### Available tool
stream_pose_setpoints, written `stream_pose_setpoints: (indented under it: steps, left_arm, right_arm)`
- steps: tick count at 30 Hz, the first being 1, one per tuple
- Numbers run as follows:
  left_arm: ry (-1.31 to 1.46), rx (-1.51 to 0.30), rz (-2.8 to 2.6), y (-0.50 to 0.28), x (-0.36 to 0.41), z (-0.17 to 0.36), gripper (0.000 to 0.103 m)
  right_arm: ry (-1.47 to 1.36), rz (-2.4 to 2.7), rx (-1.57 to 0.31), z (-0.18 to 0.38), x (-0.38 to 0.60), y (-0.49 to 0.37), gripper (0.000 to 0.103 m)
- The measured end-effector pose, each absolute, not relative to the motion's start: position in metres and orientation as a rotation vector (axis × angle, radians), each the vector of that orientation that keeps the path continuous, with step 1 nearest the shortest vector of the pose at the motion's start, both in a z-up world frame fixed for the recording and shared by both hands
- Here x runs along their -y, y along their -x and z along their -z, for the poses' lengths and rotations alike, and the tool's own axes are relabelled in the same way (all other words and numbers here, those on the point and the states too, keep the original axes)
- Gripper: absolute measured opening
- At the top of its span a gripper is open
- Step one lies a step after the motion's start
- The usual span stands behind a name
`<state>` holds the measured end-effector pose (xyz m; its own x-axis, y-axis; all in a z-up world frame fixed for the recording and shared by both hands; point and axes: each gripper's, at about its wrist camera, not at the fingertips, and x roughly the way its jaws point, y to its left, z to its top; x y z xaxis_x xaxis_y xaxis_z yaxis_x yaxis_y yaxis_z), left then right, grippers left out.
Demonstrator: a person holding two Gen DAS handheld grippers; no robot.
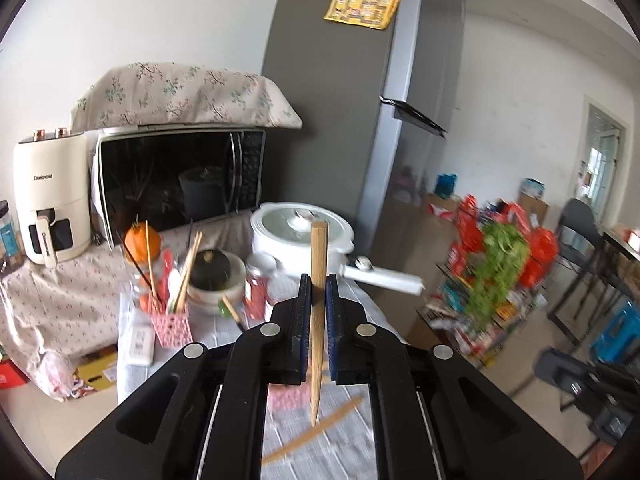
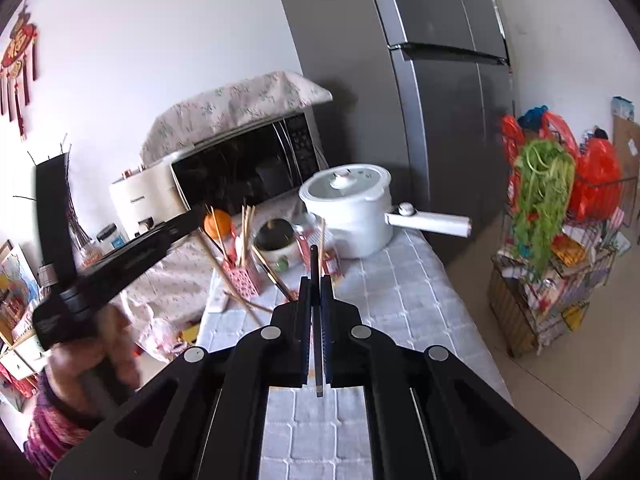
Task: Organize utensils
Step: 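Lower both held chopsticks into the pink square holder and open both tools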
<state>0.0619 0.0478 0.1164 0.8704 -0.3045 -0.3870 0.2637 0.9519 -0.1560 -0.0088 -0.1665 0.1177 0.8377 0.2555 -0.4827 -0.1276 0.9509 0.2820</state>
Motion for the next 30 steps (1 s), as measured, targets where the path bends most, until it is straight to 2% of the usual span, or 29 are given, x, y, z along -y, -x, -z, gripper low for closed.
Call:
stream_pose_setpoints:
  steps: [7, 14, 15, 16, 18, 24, 30]
  left_arm:
    - [0.092, -0.387, 0.180, -0.115, -0.044, -0.101, 0.006]
    - [0.110, -0.463, 0.172, -0.152, -0.040, -0.062, 0.007]
    - [0.105, -0.488, 0.181, -0.154, -0.040, -0.055, 0.015]
    - [0.108, -0.492, 0.180, -0.151, -0.042, -0.052, 0.029]
    - [0.133, -0.464, 0.173, -0.140, -0.053, -0.052, 0.040]
    - [0.208, -0.415, 0.165, -0.104, -0.091, -0.068, 0.042]
    - [0.257, -0.365, 0.147, -0.065, -0.120, -0.069, 0.051]
  right_arm:
    - [-0.258, -0.229, -0.549, -0.113, 0.157, -0.023, 0.005]
    - [-0.283, -0.226, -0.589, -0.094, 0.151, -0.048, 0.005]
    - [-0.285, -0.224, -0.594, -0.092, 0.150, -0.051, 0.005]
    - [-0.287, -0.222, -0.596, -0.091, 0.149, -0.053, 0.005]
    - [-0.286, -0.224, -0.594, -0.091, 0.147, -0.055, 0.005]
    - [-0.273, -0.224, -0.547, -0.105, 0.133, -0.057, 0.005]
    - [-0.252, -0.192, -0.471, -0.121, 0.111, -0.082, 0.005]
